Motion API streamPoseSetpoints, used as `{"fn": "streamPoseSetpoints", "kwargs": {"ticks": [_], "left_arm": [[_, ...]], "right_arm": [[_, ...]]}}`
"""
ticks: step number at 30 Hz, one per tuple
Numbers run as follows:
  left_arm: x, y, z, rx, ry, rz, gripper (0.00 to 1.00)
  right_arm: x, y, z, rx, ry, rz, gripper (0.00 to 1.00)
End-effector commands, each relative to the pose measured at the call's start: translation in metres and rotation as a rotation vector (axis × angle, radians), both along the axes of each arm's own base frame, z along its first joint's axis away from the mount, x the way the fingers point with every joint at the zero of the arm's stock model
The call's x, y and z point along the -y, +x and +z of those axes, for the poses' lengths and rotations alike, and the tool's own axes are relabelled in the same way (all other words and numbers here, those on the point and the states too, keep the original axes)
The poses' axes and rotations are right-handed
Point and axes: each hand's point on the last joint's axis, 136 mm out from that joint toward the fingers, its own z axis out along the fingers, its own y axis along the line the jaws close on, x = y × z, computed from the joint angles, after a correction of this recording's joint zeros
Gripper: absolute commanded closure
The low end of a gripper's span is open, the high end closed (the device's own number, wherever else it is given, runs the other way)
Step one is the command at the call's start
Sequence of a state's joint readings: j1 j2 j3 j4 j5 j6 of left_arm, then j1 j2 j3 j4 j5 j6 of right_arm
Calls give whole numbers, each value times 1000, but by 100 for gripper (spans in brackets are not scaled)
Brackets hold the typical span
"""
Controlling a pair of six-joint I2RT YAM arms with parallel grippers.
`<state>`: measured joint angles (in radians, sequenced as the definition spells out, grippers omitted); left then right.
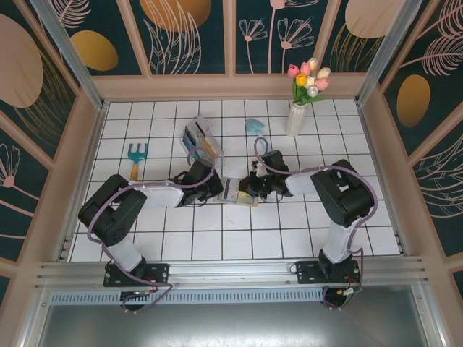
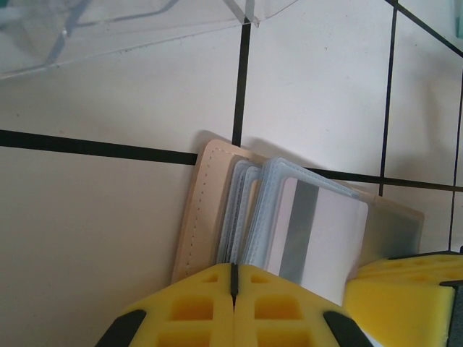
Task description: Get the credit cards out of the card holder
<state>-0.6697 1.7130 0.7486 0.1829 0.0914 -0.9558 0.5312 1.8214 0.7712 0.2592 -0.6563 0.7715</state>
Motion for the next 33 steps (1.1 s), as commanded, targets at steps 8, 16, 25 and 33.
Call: {"fn": "streamPoseSetpoints", "kwargs": {"ticks": [8, 16, 25, 33], "left_arm": [[-32, -34, -40, -150, 155, 10, 100], [-14, -11, 3, -36, 108, -32, 96], [22, -9, 49, 67, -60, -146, 92], [25, -10, 16, 2, 0, -135, 100]], "right_arm": [[31, -15, -17, -56, -103, -12, 91], [25, -12, -11, -53, -71, -7, 87], [22, -9, -8, -46, -52, -9, 78], [15, -9, -3, -15, 13, 4, 75]]}}
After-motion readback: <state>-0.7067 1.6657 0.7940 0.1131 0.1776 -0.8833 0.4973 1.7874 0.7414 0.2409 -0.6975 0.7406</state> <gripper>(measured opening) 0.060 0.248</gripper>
